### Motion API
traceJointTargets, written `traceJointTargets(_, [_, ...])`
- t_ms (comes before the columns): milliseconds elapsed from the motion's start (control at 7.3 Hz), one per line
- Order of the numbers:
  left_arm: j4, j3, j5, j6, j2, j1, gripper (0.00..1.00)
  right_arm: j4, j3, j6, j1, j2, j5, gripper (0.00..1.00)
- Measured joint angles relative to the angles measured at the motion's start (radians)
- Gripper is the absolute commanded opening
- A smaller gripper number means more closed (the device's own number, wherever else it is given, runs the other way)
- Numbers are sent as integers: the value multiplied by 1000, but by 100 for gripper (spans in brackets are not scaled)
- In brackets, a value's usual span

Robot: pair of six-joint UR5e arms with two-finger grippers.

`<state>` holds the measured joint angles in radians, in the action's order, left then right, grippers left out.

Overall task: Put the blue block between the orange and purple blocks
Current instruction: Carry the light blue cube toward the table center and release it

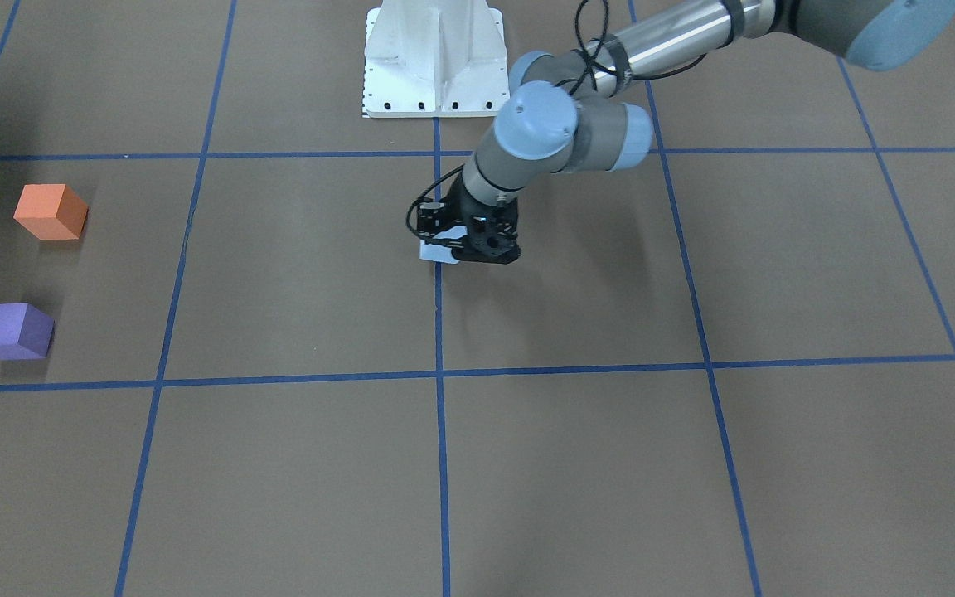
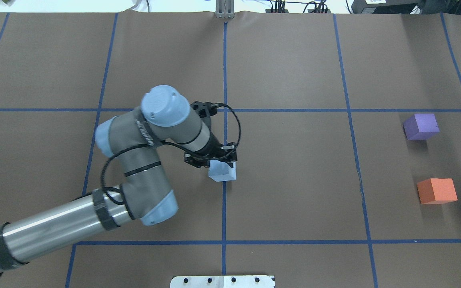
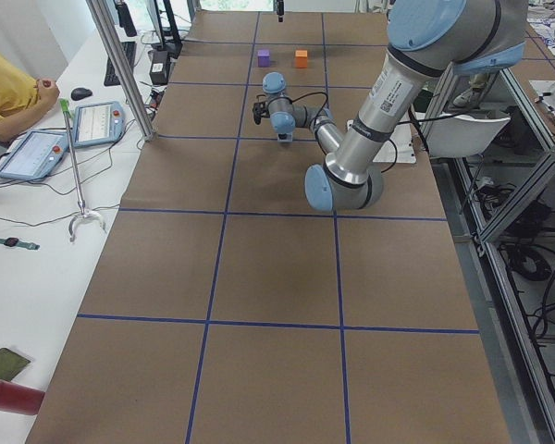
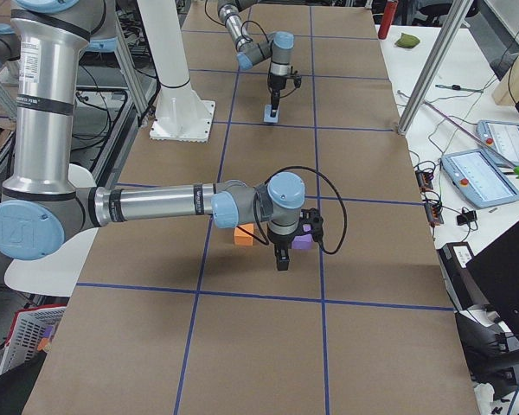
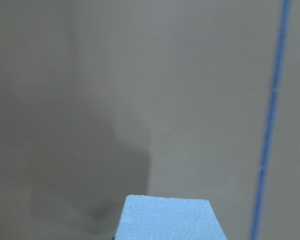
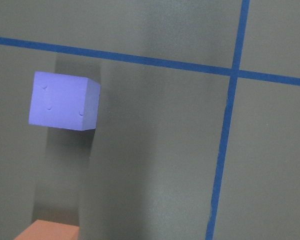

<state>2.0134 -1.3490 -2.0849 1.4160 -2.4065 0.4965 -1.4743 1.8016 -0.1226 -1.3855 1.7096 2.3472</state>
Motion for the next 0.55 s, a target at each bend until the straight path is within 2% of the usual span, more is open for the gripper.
traceJointTargets(137, [-1,97,21,30,-95,-19,0,0,-1,-1,2,-4,0,100])
traceJointTargets(411, [0,181,70,45,-174,-45,1,0,-1,-2,5,-6,3,100])
traceJointTargets(548, [1,201,89,45,-195,-53,11,0,-2,-2,6,-7,4,100])
